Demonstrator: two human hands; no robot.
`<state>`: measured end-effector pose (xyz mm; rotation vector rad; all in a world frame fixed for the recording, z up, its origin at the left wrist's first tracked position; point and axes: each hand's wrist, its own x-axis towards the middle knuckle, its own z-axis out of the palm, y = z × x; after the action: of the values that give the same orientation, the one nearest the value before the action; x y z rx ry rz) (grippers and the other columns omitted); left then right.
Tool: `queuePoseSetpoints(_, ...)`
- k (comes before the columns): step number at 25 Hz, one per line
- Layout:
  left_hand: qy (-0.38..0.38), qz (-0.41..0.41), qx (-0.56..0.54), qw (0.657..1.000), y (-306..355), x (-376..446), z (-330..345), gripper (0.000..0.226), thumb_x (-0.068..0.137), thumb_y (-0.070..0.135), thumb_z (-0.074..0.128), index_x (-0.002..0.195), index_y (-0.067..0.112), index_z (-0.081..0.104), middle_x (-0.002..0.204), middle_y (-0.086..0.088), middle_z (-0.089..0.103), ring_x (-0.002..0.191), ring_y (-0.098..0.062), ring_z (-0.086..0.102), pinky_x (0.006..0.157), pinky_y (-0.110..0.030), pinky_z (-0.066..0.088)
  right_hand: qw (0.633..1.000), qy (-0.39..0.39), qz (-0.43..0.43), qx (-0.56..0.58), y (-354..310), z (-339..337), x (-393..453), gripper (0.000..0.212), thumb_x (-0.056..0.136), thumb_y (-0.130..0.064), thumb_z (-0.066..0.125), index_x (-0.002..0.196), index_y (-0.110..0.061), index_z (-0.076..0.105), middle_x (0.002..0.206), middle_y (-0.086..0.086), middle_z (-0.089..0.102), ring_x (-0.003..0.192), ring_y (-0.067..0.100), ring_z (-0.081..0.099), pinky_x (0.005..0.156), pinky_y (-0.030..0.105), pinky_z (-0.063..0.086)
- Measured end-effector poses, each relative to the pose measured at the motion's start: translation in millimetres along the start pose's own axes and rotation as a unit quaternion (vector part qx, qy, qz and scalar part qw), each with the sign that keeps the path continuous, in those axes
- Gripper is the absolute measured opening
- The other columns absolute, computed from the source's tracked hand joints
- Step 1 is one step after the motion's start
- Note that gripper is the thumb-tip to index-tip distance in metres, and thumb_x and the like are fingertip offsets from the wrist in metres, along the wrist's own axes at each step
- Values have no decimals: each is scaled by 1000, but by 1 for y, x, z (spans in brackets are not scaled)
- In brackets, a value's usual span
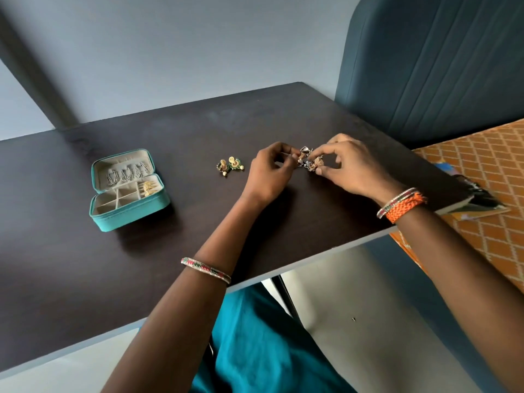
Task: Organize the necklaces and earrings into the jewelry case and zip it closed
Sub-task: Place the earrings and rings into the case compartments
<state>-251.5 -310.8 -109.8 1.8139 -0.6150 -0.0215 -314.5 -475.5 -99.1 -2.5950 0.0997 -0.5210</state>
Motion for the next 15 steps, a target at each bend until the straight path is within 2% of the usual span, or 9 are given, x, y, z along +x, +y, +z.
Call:
queuePoseSetpoints(3, 0, -2, -8, 1000, 0, -1, -3, 8, 92, 13, 57, 89, 15, 64, 64, 11, 56, 46, 5, 48, 46, -11, 36, 999, 4, -21, -41, -4, 3, 0, 11, 83, -22, 69, 94, -20, 72, 101, 2, 52, 102, 17, 43, 81, 23, 29)
queuePoseSetpoints(6, -2, 0, -28, 1000, 0, -1, -3, 3, 89, 12, 62, 88, 12, 65, 65, 9, 57, 46, 6, 48, 42, -6, 34, 999, 28, -16, -37, -2, 5, 0, 9, 83, -24, 70, 88, -18, 72, 100, 2, 54, 103, 20, 45, 82, 28, 35)
queuePoseSetpoints(9, 6, 2, -49, 999, 4, -4, -3, 12, 86, 14, 67, 95, 5, 67, 69, 6, 60, 49, 7, 51, 42, -5, 36, 997, 56, -13, 42, -7, -2, 2, 3, 83, -22, 68, 82, -22, 70, 94, 0, 57, 92, 17, 52, 77, 31, 42)
queuePoseSetpoints(11, 10, 0, -73, 997, 8, -5, -5, 19, 86, 15, 68, 101, 3, 68, 74, 4, 65, 55, 8, 56, 43, -7, 39, 992, 47, -13, 116, -15, -6, 7, 4, 83, -21, 67, 80, -22, 70, 86, -2, 62, 80, 13, 56, 74, 34, 45)
queuePoseSetpoints(13, 20, 0, -91, 996, 10, -5, -10, 15, 86, 16, 68, 98, 9, 70, 70, 10, 68, 57, 8, 57, 42, -12, 41, 981, 18, -3, 193, -26, -8, 12, 7, 84, -21, 67, 83, -17, 72, 82, -3, 69, 76, 10, 61, 72, 31, 48)
queuePoseSetpoints(15, 44, 4, -105, 993, 11, -4, -15, 7, 86, 15, 67, 92, 15, 70, 59, 17, 66, 55, 7, 56, 41, -16, 42, 960, 15, 9, 280, -37, -4, 15, 8, 85, -16, 68, 87, -11, 73, 83, 1, 72, 74, 6, 65, 70, 22, 50)
